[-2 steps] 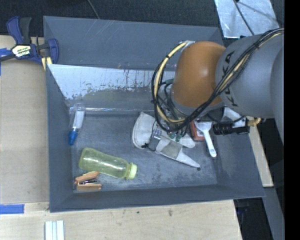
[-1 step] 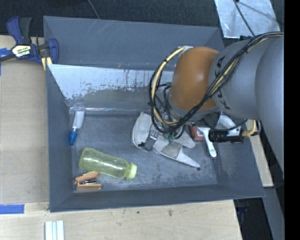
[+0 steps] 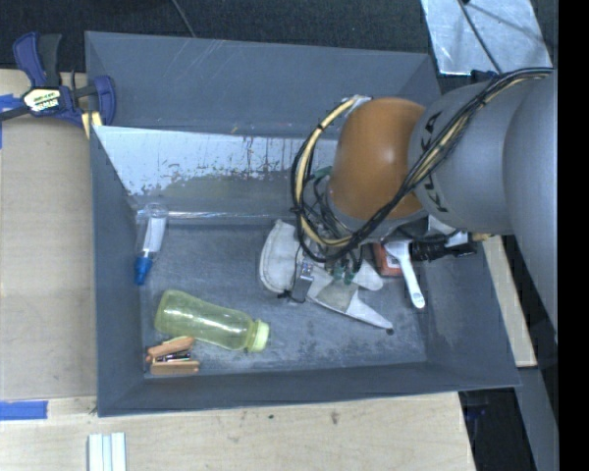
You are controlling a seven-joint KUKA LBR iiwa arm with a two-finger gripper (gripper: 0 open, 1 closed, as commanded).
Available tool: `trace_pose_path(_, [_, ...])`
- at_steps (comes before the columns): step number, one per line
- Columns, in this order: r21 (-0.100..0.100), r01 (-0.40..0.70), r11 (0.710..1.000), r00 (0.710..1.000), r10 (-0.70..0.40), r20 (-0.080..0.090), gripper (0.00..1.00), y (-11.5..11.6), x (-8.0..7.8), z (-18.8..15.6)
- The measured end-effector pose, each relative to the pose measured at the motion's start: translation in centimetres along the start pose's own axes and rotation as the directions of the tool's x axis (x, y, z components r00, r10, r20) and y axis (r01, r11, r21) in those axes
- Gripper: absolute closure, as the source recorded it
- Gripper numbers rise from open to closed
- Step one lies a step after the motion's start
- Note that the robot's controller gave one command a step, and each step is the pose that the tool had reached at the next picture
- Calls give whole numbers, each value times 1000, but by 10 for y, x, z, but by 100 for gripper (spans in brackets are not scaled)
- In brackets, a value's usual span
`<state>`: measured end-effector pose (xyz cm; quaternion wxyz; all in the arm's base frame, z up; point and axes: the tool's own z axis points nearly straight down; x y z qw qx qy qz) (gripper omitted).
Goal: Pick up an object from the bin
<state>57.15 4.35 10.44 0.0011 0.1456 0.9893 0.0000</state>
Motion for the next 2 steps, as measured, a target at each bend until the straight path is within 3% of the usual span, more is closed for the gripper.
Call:
trace_pose_path(1, [-3,-48,999,999,48,7,100,-8,-10,28])
trace_pose_path(2, [-3,-49,999,999,49,7,100,-8,-10,28])
